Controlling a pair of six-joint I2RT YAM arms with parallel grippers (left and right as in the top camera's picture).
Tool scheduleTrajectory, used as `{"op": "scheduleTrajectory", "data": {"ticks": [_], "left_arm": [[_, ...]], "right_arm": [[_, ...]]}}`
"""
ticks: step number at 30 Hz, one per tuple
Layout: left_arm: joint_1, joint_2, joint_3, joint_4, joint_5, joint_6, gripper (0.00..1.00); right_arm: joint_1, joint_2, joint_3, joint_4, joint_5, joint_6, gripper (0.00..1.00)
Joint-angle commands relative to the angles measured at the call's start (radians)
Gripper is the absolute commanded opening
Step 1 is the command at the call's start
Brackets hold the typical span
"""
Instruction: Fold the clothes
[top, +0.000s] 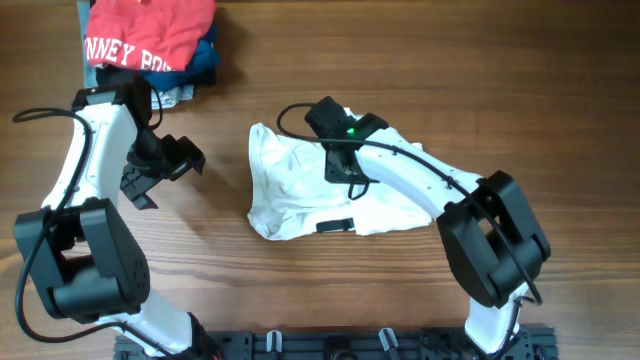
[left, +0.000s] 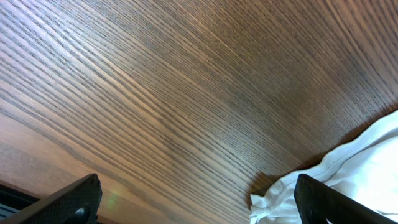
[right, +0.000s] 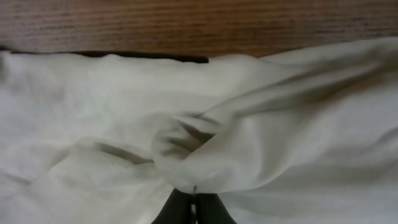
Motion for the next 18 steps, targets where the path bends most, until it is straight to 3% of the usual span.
{"op": "scheduleTrajectory", "data": {"ticks": [1,15,16,18], "left_arm": [[-0.001,-0.003,0.014,-0.003,0.011,-0.002,1.00],[-0.001,-0.003,0.014,0.000,0.000,-0.003,1.00],[-0.001,-0.003,0.014,0.000,0.000,-0.003,1.00],[-0.001,-0.003,0.014,0.000,0.000,-0.003,1.00]], "right_arm": [[-0.028,0.012,0.021,0.040,0.003,0.021,0.04],[-0.065,-0.030,0.087,0.034,-0.035,-0.034,0.05],[-0.064,-0.024,0.087,0.031,-0.048,-0.035,0.14],[-0.064,-0.021,0.087,0.026,-0.074,-0.036,0.56]]}}
